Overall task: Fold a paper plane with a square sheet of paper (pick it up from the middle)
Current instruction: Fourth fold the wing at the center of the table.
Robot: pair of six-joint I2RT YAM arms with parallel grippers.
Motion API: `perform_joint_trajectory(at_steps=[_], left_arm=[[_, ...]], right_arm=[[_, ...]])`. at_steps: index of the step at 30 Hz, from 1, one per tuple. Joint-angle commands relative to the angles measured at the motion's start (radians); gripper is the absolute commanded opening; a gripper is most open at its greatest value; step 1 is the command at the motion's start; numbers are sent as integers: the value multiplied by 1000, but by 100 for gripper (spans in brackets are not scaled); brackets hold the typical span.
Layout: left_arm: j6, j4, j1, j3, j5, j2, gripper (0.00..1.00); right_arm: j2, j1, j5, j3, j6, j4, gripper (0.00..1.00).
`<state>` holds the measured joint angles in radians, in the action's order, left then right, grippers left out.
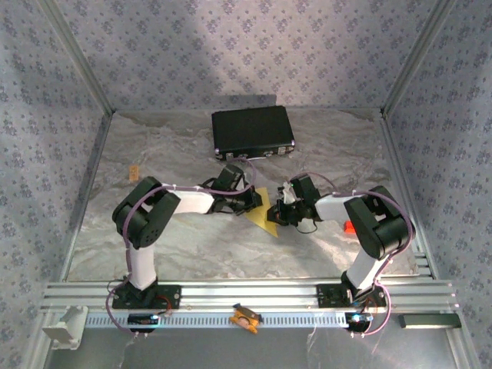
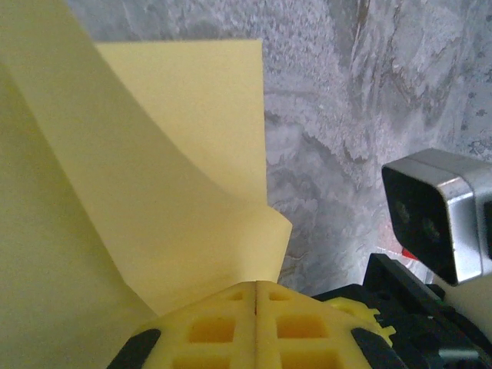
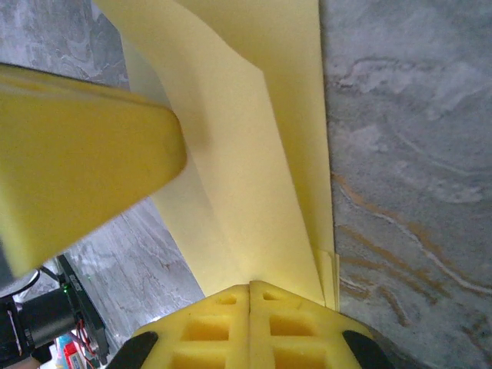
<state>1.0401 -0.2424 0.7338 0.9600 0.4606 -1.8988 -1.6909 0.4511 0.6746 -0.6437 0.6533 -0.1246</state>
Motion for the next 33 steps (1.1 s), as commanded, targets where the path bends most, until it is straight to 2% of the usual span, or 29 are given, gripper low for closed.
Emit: perform_joint_trajectory(at_steps=[1, 5, 8, 13, 27, 33], left_arm=[[9, -24, 24, 2, 34, -8, 5], [32, -47, 40, 8, 48, -43, 5], [28, 32, 36, 1, -5, -54, 5], [59, -13, 1, -40, -45, -66, 6], [-30, 191, -83, 99, -100, -91, 6], [-47, 222, -117, 132, -103, -106, 6]], right_arm=[[-46, -9, -73, 50, 16, 105, 0], [-46, -9, -70, 50, 16, 106, 0], [-48, -8, -71, 51, 16, 107, 0], [-48, -9, -72, 58, 12, 106, 0], [-41, -6, -67, 67, 1, 109, 0], [-43, -7, -60, 68, -5, 108, 0]])
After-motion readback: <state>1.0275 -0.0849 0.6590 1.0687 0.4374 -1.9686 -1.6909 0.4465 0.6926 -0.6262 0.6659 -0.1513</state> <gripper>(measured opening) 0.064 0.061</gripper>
